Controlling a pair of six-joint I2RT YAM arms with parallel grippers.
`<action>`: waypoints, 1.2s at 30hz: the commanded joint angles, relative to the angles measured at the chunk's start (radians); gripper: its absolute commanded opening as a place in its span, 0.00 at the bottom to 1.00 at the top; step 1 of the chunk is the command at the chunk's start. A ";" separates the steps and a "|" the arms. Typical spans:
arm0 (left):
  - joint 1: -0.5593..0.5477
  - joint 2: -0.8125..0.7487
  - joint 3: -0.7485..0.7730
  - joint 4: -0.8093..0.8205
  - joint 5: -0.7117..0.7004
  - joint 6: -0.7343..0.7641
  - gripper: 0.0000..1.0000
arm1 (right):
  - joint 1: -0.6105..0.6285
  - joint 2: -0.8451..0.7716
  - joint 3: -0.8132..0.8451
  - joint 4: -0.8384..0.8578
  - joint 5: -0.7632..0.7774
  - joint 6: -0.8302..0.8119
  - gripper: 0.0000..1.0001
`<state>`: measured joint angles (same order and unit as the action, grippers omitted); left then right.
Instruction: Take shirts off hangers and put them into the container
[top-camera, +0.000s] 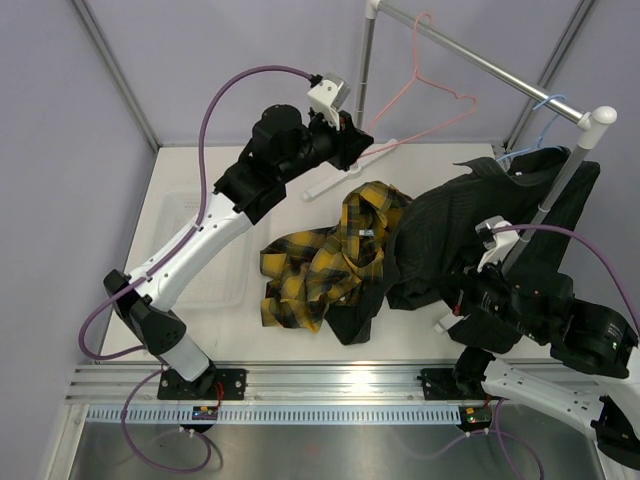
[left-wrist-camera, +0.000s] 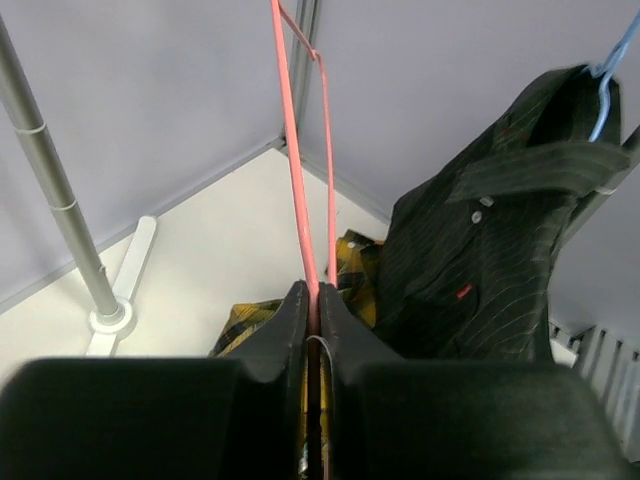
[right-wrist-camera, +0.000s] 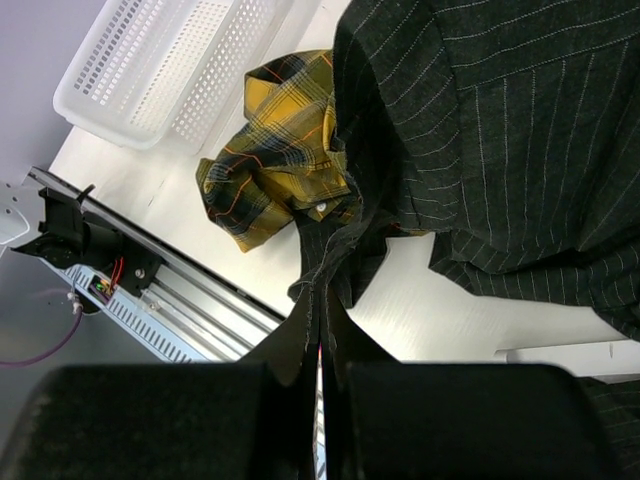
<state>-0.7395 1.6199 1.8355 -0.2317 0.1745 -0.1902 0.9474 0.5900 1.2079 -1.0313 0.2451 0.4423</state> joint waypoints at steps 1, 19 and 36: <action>-0.006 -0.055 -0.067 0.055 -0.072 0.011 0.36 | 0.007 0.043 -0.001 0.059 0.017 -0.002 0.07; -0.006 -0.503 -0.363 -0.408 -0.704 -0.026 0.99 | -0.010 0.742 0.243 0.404 0.098 -0.080 0.97; -0.008 -0.973 -0.825 -0.403 -0.563 -0.184 0.99 | -0.157 1.231 0.378 0.310 0.526 0.072 0.73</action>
<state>-0.7441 0.6804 1.0214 -0.6632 -0.4095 -0.3550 0.8062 1.8210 1.5238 -0.7036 0.6247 0.4656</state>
